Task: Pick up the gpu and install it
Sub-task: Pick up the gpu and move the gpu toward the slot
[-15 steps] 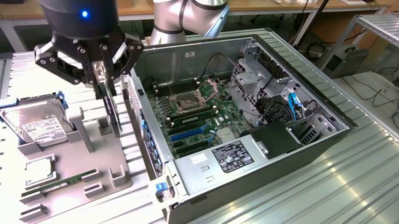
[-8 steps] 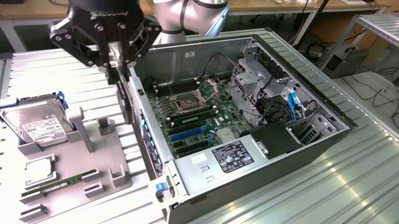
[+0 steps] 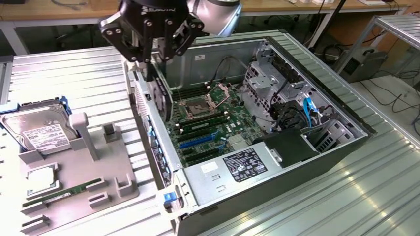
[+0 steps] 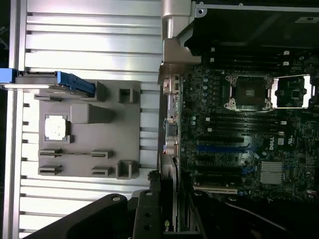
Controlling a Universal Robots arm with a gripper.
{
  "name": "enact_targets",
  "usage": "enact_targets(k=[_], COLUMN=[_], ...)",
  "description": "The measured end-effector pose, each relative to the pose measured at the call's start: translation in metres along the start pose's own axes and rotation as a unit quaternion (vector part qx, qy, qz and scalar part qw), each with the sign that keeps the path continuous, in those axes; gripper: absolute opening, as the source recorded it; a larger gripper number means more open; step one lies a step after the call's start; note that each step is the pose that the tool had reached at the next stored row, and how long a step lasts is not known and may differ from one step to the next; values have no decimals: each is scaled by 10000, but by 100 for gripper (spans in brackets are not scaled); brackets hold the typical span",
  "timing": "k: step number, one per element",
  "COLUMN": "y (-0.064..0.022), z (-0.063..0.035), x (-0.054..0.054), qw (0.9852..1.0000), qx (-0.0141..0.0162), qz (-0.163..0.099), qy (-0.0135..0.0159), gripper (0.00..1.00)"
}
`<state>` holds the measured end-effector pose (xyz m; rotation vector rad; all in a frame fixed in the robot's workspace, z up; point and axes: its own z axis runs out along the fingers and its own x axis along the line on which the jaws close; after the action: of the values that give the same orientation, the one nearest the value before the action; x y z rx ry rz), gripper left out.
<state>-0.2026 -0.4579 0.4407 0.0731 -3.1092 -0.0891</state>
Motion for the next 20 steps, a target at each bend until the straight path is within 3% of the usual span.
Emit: enact_targets(k=[6,10,13,20], y=[-21,-33,-31,-48], z=[31,114,202,326], x=[-406,-641,-881,-1133], qw=[10000,10000,10000,9999], qx=[-6,-6,-7,-12], qz=[3,3,8,98], qy=[40,50,54,53], gripper=[26,26,26,26])
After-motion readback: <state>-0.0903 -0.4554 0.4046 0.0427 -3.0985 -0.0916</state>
